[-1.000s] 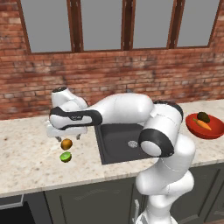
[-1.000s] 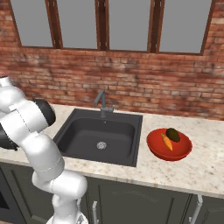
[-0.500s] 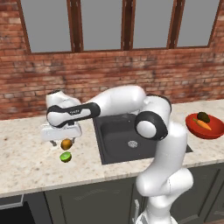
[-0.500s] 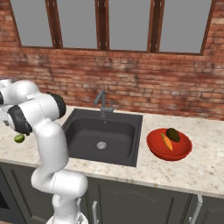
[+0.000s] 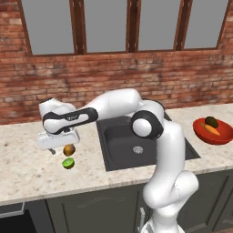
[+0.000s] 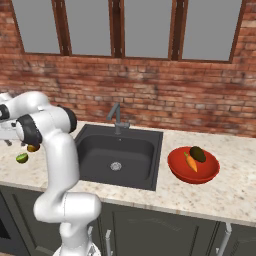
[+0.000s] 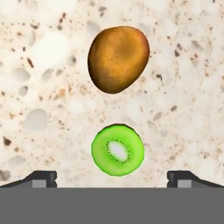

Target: There is a mixed pile of frozen fruits and vegetables on the counter. Locate all the frozen vegetables and place the items in a bowl on the counter. Take all the frozen fruits and defrost them in a running sink.

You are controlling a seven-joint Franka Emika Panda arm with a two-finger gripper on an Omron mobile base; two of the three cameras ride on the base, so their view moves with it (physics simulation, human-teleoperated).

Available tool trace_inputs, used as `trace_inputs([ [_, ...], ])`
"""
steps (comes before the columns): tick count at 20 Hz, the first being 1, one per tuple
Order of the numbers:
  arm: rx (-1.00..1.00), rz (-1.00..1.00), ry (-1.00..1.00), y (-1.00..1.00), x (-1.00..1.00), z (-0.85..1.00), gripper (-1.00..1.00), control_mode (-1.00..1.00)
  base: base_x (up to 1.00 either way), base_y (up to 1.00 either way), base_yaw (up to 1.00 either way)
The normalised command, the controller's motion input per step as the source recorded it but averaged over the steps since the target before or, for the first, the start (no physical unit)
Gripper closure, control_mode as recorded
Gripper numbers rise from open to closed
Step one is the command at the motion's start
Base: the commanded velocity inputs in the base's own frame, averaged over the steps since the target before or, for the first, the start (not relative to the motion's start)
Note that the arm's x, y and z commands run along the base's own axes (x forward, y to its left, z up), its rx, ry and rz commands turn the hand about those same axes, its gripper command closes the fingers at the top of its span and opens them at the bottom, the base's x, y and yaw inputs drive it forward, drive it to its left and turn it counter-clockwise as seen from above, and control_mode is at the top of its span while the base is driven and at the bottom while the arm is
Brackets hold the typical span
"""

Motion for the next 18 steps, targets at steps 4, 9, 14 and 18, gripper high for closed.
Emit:
trace_inputs([
  [4, 0.00, 0.00, 0.01, 0.00, -0.12, -0.26, -1.00, -1.00, 0.00, 0.00, 0.00],
  [9, 0.00, 0.00, 0.00, -0.12, -0.08, -0.31, -1.00, -1.00, 0.00, 0.00, 0.00],
  [14, 0.00, 0.00, 0.00, -0.36, 0.00, -0.31, -1.00, -1.00, 0.00, 0.00, 0.00],
  [18, 0.00, 0.00, 0.00, -0.17, 0.00, -0.31, -1.00, -1.00, 0.00, 0.00, 0.00],
])
